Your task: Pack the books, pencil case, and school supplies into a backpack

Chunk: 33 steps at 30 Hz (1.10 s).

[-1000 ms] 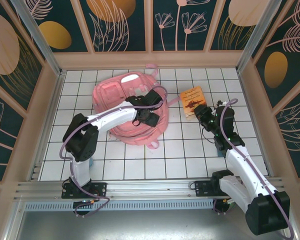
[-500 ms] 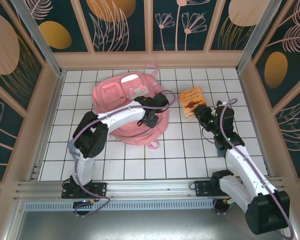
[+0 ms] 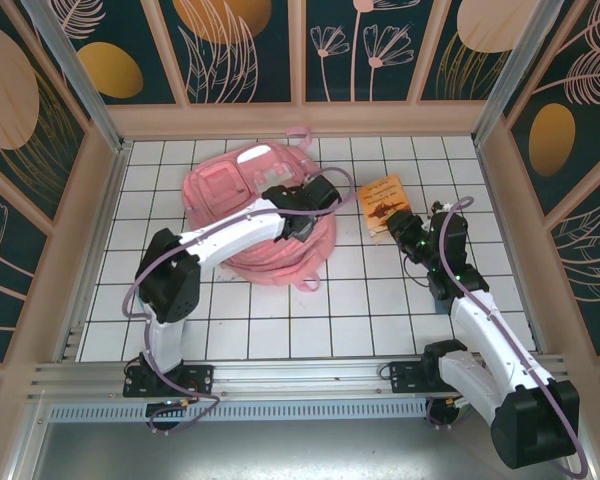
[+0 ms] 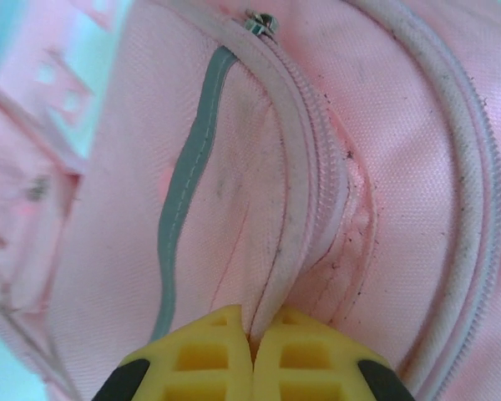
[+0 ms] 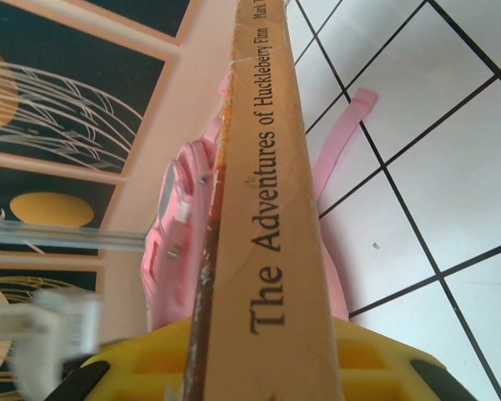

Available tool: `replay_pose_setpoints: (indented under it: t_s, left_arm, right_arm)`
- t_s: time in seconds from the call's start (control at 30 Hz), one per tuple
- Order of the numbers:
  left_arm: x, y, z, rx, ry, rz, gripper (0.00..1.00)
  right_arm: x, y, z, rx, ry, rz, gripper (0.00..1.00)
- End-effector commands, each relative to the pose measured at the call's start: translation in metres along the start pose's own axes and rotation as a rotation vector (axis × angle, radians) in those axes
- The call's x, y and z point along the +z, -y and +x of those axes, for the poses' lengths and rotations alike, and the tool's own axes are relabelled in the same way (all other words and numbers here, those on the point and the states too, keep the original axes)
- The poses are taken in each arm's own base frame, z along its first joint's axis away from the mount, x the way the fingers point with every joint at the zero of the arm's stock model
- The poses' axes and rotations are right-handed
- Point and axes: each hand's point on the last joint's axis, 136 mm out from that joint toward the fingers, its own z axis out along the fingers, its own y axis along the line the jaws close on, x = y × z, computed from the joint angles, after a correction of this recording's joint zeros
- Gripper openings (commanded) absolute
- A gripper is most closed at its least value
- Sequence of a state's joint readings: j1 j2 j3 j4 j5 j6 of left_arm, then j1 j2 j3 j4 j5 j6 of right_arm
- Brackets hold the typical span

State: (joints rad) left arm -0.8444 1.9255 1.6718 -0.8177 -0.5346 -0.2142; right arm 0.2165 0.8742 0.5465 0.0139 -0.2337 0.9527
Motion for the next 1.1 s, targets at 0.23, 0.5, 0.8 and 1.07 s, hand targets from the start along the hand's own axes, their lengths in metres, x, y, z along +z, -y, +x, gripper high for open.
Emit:
replay_pose_setpoints:
  t_s: [0.23,0.5,0.8,1.07]
  left_arm:
    - [-0.111,-0.096,-0.086,-0.354,0.498,-0.16,0.0]
    - [-0.122,-0.099,-0.104,-0.391,0.57,-0.143,0.0]
    - [-0.133,-0.1,-0.106,-0.439,0.584,-0.096,0.0]
    - [-0.145,-0.103,-0.103,-0.469,0.593,-0.046,0.0]
  right_arm:
    - [0.003,-0.045,0.021,-0.146,-0.139,-0.152,0.19]
    - [0.019,-0.068,0.069,-0.196,-0.264,-0.216,0.2]
    - [0.075,-0.122,0.099,-0.153,-0.328,-0.4,0.19]
    - [0.137,-0.149,0.12,-0.049,-0.36,-0.484,0.18]
